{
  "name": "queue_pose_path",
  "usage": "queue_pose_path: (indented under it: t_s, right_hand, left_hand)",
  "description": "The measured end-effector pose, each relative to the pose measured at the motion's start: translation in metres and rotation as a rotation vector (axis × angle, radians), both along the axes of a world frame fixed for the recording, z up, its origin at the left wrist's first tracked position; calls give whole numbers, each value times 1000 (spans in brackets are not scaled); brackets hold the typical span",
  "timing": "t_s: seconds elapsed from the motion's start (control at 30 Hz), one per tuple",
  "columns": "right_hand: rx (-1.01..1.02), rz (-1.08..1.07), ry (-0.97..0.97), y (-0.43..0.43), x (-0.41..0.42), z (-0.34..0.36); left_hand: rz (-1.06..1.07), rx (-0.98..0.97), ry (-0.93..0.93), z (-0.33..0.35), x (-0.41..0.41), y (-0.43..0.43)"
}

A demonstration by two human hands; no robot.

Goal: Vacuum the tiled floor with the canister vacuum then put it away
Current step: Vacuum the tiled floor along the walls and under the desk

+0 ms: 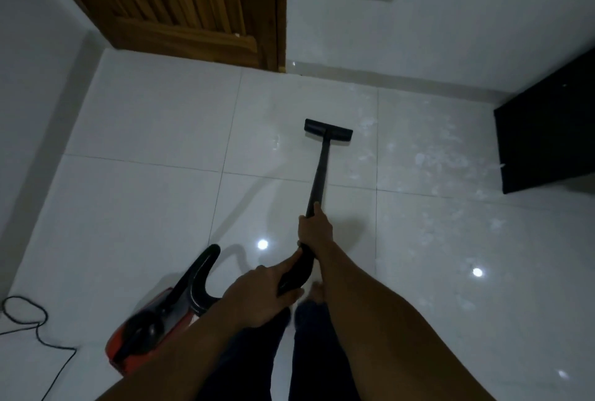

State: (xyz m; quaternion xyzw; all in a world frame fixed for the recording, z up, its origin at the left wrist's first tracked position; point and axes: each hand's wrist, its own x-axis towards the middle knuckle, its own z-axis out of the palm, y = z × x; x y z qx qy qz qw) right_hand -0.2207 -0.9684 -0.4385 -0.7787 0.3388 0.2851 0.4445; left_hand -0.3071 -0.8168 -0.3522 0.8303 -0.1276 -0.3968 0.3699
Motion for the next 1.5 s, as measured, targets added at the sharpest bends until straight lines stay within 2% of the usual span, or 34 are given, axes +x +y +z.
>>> queue_pose_path:
  t_s: [0.13,0.3,0.47,0.6,0.83,0.93,1.23,1.5]
  right_hand:
    - [-44,66,43,-7,-55,6]
    - [-40,74,5,-7,-132,14]
    - [-11,99,-34,-12,-235,18]
    - [30,-48,4,-21,-314,18]
    - [41,-152,47,-10,-435,16]
    - [22,-159,41,-2,-487,27]
    - [-61,-181,74,49,-634,52]
    - [-9,-267,115,78,-772,44]
  left_hand:
    - [-18,-20,5,1,-51,-5]
    - [-48,76,-27,-17,-131,-2]
    - [-38,-3,-1,-14,-235,-9]
    - [-79,58,-1,-9,-309,-16]
    - [-224,111,8,17,-402,-5]
    - [-289,97,8,24,-445,9]
    - [-312,16,40,32,-576,68]
    - [-406,2,88,39,-693,95]
